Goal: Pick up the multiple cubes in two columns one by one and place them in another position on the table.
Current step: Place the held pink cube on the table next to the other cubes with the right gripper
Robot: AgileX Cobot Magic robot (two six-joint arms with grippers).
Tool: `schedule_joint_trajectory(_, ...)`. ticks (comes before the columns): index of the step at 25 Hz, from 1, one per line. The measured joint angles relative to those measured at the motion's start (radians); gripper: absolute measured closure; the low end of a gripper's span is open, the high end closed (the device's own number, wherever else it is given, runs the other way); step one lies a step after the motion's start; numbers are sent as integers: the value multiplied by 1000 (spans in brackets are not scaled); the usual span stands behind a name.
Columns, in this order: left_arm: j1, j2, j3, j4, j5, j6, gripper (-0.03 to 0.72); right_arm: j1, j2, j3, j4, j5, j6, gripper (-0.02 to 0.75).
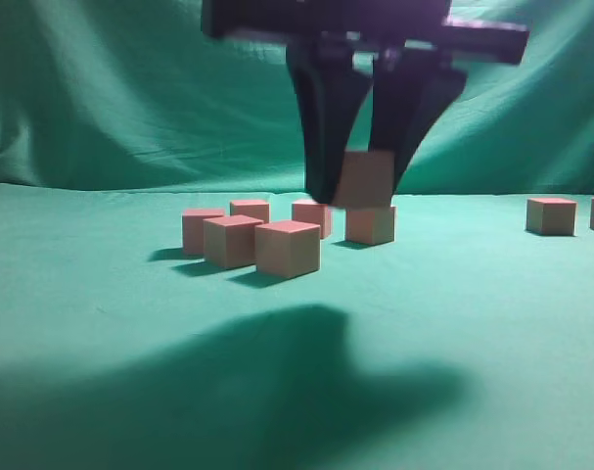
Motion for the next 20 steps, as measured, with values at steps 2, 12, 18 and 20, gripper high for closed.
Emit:
schedule_joint_trajectory(2, 0, 0, 0, 0, 0, 0, 688, 0, 31, 0, -15, -24, 37, 477)
schedule_joint_trajectory(12, 0, 0, 0, 0, 0, 0, 688, -6, 118, 0, -47, -81, 92, 477)
schedule_joint_trajectory(18, 0, 0, 0, 0, 0, 0, 688, -8, 143, 0, -65, -108, 107, 477)
schedule_joint_trajectory(20, 0, 0, 0, 0, 0, 0, 688, -8, 147, 0, -72, -108, 109, 477)
